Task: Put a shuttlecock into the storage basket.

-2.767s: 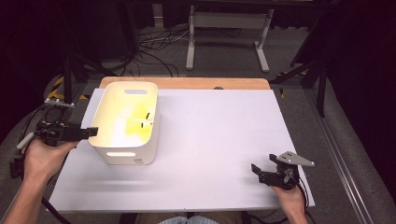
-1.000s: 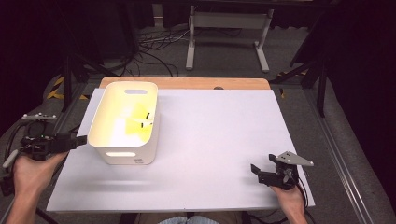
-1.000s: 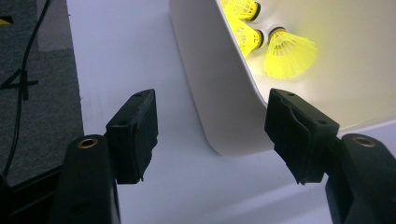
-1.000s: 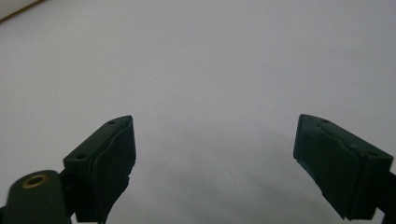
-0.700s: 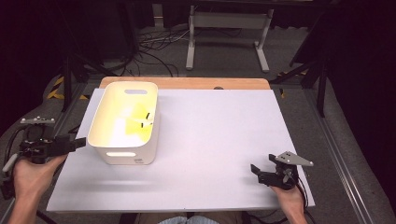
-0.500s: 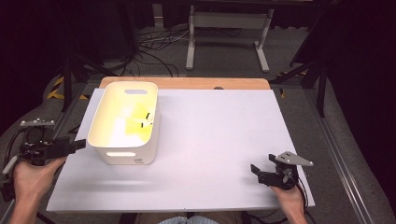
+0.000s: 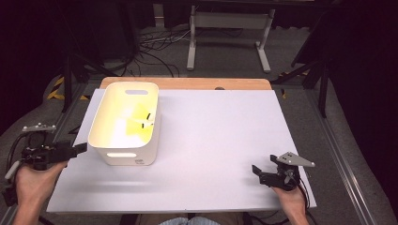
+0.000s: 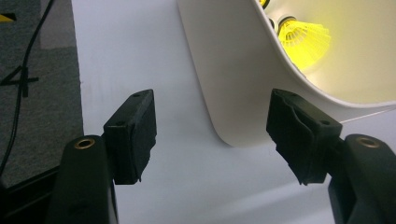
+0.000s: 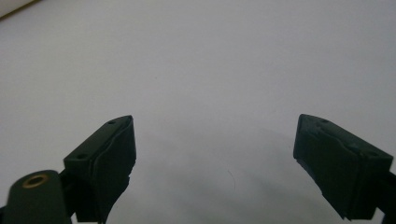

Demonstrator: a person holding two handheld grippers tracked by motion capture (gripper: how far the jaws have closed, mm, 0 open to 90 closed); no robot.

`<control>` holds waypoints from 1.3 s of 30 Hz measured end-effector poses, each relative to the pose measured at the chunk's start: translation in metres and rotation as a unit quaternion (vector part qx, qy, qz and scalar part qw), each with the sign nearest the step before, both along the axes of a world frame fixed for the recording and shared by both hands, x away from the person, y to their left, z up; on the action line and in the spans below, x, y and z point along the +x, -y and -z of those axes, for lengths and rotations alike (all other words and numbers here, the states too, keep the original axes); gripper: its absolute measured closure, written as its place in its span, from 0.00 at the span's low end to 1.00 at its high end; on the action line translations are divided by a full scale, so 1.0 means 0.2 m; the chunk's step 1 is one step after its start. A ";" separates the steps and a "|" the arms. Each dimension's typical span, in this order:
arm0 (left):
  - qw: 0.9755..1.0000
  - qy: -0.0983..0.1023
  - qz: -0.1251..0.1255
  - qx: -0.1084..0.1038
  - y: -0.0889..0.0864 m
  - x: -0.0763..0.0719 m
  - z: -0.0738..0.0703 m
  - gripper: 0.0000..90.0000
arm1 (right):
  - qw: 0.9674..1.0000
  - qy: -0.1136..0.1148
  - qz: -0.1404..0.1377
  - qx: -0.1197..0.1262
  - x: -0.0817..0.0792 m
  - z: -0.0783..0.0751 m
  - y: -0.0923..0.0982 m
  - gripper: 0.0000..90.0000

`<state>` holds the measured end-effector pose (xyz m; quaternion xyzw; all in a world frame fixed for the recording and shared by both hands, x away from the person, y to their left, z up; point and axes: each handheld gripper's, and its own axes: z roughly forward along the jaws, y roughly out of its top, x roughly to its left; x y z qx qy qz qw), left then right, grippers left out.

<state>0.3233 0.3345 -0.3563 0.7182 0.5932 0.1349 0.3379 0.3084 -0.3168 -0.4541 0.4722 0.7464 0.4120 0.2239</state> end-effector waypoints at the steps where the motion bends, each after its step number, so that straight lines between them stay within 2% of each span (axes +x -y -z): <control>1: 1.000 0.000 0.000 0.000 0.00 0.00 0.00 0.38 | 1.000 0.000 0.000 0.000 0.00 0.00 0.00 0.15; 13: 1.000 0.005 0.000 0.001 0.02 -0.02 0.05 0.37 | 1.000 -0.001 -0.001 -0.002 0.00 0.00 0.00 0.15; 16: 1.000 0.008 0.002 0.011 0.01 -0.03 0.05 0.37 | 1.000 0.000 -0.002 -0.004 0.00 0.00 -0.01 0.15; 17: 1.000 0.006 0.000 0.001 0.02 -0.03 0.06 0.37 | 1.000 0.000 -0.003 -0.005 0.00 0.00 -0.01 0.15; 22: 1.000 0.011 0.003 0.009 0.02 -0.04 0.07 0.37 | 1.000 0.000 -0.003 -0.006 0.00 0.00 0.00 0.15; 39: 1.000 0.010 0.011 0.005 0.06 -0.07 0.14 0.36 | 1.000 0.000 -0.004 -0.007 0.00 0.00 -0.01 0.15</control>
